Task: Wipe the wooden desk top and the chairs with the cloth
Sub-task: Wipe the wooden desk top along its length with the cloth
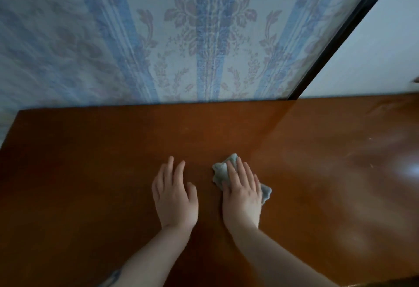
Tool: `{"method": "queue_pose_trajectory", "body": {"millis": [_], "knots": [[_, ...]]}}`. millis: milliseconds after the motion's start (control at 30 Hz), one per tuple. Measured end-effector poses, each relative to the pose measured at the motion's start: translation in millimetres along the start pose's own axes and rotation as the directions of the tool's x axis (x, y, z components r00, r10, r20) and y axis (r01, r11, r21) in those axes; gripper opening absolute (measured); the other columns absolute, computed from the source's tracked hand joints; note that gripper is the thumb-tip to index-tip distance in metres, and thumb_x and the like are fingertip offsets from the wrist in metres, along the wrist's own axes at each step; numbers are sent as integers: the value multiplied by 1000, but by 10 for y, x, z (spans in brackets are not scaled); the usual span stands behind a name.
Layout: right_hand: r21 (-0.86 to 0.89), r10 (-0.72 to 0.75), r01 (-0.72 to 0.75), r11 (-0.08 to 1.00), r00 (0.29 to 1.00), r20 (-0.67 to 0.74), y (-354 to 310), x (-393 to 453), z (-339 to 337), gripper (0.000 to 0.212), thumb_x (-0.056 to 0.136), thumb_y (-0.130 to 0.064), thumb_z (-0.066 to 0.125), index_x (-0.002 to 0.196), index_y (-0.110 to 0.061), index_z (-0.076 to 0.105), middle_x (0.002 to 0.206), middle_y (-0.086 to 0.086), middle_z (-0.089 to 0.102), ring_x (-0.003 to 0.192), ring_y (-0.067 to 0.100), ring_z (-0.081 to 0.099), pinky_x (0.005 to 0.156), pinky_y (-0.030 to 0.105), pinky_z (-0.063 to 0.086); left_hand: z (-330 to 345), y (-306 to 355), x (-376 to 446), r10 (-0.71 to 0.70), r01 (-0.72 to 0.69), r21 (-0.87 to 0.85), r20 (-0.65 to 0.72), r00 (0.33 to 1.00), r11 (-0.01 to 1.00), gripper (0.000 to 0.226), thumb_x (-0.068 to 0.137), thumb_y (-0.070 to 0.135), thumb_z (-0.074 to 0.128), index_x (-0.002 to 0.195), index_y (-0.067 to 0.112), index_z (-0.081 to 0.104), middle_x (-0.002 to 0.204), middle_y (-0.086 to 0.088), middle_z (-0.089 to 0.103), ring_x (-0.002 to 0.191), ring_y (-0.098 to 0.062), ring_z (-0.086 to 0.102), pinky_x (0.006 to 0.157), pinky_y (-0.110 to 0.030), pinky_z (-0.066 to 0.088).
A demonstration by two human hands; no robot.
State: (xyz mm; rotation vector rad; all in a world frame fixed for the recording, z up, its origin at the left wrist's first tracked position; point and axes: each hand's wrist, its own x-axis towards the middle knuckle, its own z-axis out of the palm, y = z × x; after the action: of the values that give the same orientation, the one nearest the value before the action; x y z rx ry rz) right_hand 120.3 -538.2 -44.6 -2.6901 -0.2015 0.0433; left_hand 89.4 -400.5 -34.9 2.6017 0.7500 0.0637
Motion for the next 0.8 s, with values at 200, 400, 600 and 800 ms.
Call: {"method": "queue_pose_trajectory", "body": {"millis": [200,400,600,800], "knots": [[-66,-575,629,774,743,341,449,143,-202,58,95,-32,46,150,-32,28,159,-11,18,147,8,13,117,33,11,-51,-123,393,-41,41,87,0,999,995,53,96,31,41,148,27,32,160,3,19,148,-17,8,120,-43,-4],[-23,-63,61,998,995,-72,-144,640,147,43,97,-25,45,139,-19,50,151,-2,39,140,17,33,117,37,24,4,-125,407,-39,41,122,-18,999,992,54,94,31,42,147,26,34,157,1,26,146,-18,15,120,-48,5],[25,-637,680,732,672,377,105,736,-99,60,94,-25,57,148,-31,33,158,-14,20,146,6,15,119,33,13,48,-134,415,-38,41,156,-19,999,987,51,94,33,35,144,24,38,155,0,31,145,-21,20,117,-53,12],[10,-229,229,973,973,21,-59,1283,104,44,97,-23,50,141,-22,49,152,-5,37,140,18,34,116,42,26,44,-106,404,-44,46,191,-14,999,980,56,92,37,21,145,26,35,155,0,30,145,-19,18,118,-52,12]]}}
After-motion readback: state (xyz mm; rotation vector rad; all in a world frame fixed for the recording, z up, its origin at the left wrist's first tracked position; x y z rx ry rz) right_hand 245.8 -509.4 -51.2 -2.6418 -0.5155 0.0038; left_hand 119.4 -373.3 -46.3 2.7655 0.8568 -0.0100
